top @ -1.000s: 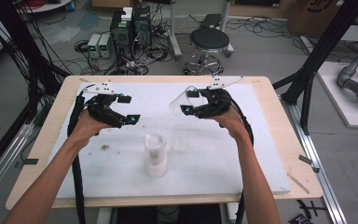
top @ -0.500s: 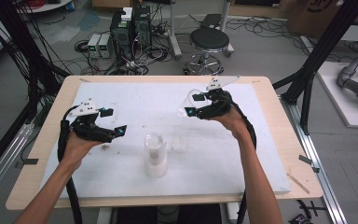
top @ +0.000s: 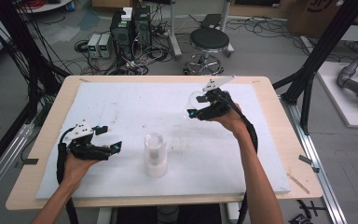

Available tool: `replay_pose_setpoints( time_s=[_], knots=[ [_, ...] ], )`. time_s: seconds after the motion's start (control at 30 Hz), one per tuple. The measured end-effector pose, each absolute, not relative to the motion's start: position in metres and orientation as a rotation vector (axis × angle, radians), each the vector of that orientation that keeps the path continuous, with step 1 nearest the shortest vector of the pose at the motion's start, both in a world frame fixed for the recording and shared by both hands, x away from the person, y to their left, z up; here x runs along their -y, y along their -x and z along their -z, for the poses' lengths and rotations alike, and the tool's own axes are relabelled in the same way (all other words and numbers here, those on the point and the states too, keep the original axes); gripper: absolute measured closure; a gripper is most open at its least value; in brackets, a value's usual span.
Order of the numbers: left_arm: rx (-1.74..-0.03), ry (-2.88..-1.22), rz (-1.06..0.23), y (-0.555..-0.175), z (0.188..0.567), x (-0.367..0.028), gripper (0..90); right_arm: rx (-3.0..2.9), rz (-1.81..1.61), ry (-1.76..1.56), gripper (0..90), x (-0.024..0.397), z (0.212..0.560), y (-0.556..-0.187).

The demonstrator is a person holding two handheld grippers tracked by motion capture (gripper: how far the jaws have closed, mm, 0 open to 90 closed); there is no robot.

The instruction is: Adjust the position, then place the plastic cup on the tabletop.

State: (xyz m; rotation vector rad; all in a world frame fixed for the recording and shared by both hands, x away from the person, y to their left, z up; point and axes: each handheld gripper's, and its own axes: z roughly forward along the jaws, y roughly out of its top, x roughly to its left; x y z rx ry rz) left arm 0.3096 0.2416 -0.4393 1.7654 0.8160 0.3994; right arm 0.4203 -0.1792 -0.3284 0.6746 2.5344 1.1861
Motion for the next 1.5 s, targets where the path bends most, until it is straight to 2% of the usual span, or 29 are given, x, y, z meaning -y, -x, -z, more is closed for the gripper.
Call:
replay_pose_setpoints(
  time_s=[0.97, 1.5],
  knots=[
    [-0.828, -1.696, -0.439, -0.301, 0.456, -0.244, 9.2, -2.56, -1.133, -0.727, 32.4, 0.183, 0.333, -0.419],
    [-0.832, -1.68, -0.435, -0.298, 0.466, -0.245, 9.2, -2.622, -0.923, -0.744, 32.3, 0.166, 0.351, -0.423]
  ],
)
